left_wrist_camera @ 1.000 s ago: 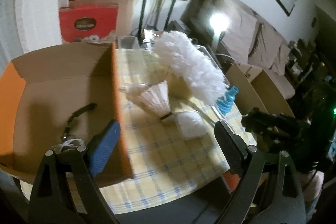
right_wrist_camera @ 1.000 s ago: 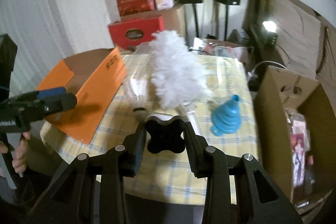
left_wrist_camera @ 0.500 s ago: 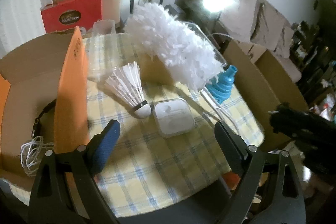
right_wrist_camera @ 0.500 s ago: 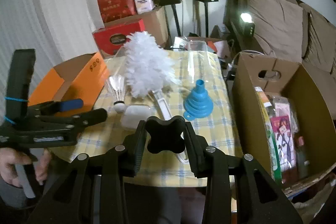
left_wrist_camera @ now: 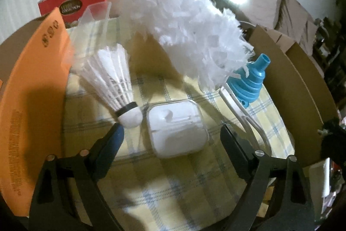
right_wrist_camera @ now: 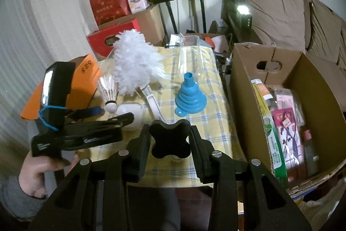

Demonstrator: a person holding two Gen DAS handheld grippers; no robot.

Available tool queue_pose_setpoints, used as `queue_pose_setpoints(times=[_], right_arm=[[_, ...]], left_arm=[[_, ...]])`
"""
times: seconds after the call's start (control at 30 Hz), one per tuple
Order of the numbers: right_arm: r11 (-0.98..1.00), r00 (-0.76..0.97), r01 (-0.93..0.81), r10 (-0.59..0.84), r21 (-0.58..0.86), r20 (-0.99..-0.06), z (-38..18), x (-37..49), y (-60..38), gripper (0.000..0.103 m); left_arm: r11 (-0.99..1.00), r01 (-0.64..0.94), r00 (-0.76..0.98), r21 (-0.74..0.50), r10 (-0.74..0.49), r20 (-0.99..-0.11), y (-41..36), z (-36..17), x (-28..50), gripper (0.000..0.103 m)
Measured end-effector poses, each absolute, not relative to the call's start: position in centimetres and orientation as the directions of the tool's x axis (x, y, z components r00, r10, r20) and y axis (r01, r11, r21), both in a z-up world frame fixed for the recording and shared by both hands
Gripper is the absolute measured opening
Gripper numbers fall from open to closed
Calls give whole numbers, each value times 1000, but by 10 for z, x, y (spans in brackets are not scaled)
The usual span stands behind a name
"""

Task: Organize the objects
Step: 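Lift the knob with the right gripper while left gripper grasps the white earphone case, then carry the earphone case with the left gripper into the orange box and release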

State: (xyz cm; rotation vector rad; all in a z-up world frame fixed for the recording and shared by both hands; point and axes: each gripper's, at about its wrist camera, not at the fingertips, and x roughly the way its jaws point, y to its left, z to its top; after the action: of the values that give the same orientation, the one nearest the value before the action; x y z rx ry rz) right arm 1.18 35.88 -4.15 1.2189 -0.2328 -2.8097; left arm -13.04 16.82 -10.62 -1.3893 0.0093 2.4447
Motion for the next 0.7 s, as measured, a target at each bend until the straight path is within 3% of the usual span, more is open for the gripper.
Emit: queue_pose_setpoints(times=[0.2, 0.37, 0.43, 0.7], right_arm=[[-985, -678, -5, -123, 171, -725, -46, 11, 363, 36], [-984, -674, -3, -130, 179, -727, -50, 9, 363, 36], [-983, -673, -1, -134, 182, -728, -51, 8, 362, 36], [-983, -675, 11, -142, 183, -724, -49, 8, 358, 36]], left_arm=[[-954, -284, -458, -99, 225, -860, 180, -121, -135, 75], [-959, -280, -484, -47, 183, -856, 185, -125, -134, 74], [-959, -281, -496, -40, 181, -849, 186, -125, -133, 65], [-954, -293, -500, -63, 209, -841, 172, -122, -121, 65]])
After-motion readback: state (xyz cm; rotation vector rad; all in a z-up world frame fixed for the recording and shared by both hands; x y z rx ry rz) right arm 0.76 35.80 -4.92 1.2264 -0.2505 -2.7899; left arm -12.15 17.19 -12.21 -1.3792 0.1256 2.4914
